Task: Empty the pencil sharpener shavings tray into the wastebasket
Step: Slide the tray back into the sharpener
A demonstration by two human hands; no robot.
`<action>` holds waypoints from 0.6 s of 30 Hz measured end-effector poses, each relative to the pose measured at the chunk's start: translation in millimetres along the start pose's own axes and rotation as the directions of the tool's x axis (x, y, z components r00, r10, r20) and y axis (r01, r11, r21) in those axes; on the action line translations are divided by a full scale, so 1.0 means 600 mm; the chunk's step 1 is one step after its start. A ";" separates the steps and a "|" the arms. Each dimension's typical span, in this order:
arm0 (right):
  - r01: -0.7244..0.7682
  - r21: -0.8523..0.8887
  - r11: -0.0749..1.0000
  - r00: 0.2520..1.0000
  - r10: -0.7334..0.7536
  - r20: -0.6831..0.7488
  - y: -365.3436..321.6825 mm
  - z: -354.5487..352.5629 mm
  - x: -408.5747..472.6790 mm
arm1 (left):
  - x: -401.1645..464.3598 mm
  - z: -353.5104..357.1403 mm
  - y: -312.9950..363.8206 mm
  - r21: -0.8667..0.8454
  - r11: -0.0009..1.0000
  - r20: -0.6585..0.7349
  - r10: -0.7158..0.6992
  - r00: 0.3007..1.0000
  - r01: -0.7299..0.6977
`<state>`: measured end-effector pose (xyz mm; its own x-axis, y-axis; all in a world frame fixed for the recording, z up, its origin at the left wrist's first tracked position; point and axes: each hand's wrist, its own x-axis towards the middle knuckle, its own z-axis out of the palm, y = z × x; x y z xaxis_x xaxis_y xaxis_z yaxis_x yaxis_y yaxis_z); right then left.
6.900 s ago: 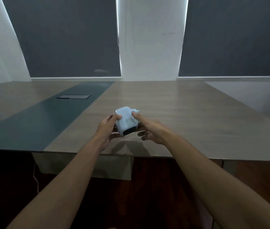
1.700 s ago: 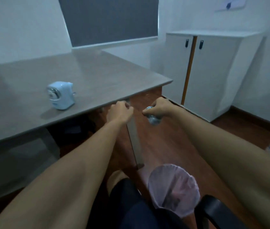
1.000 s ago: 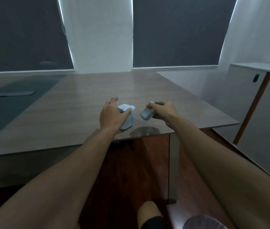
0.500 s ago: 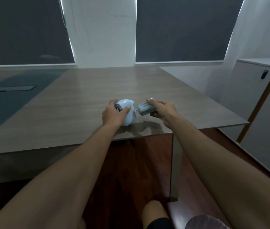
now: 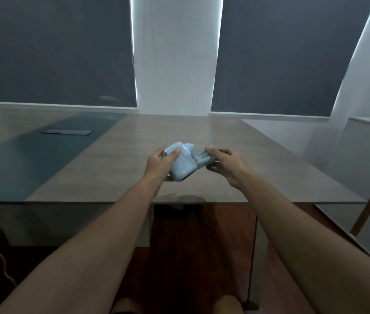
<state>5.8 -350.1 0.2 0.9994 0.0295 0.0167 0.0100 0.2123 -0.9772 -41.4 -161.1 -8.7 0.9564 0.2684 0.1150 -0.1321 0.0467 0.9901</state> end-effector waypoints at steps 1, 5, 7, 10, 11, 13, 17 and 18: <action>0.008 0.004 1.000 1.000 -0.008 0.016 -0.001 0.012 -0.002 | -0.003 -0.012 0.008 -0.020 1.000 -0.002 0.006 1.000 -0.006; 0.022 0.005 1.000 0.996 -0.022 0.089 -0.006 0.060 -0.017 | -0.014 -0.059 0.035 -0.044 0.999 -0.054 0.028 0.998 -0.030; 0.023 -0.018 1.000 0.993 -0.020 0.117 -0.004 0.079 -0.025 | -0.018 -0.080 0.039 -0.032 0.999 -0.083 0.022 0.996 -0.024; 0.027 -0.039 0.999 0.988 -0.021 0.153 0.001 0.099 -0.032 | -0.020 -0.106 0.041 -0.022 1.000 -0.115 0.007 0.993 -0.010; 0.028 -0.044 0.999 0.986 -0.021 0.164 0.002 0.105 -0.034 | -0.021 -0.113 0.041 -0.023 1.000 -0.118 0.010 0.993 -0.013; 0.030 -0.055 0.998 0.984 -0.020 0.179 0.005 0.114 -0.034 | -0.023 -0.124 0.043 -0.025 0.999 -0.117 0.021 0.993 -0.024; 0.048 -0.064 0.997 0.983 -0.036 0.178 0.016 0.132 -0.032 | -0.023 -0.142 0.042 -0.029 0.999 -0.119 0.022 0.993 -0.026; 0.054 -0.071 0.996 0.983 -0.040 0.180 0.020 0.138 -0.032 | -0.021 -0.148 0.041 -0.027 0.999 -0.122 0.021 0.992 -0.025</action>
<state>-15.9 -267.3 5.7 0.9761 0.1959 0.0937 0.0660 0.1435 -0.9875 -80.0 -78.2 7.0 0.9146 0.3844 0.1254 -0.1628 0.0662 0.9844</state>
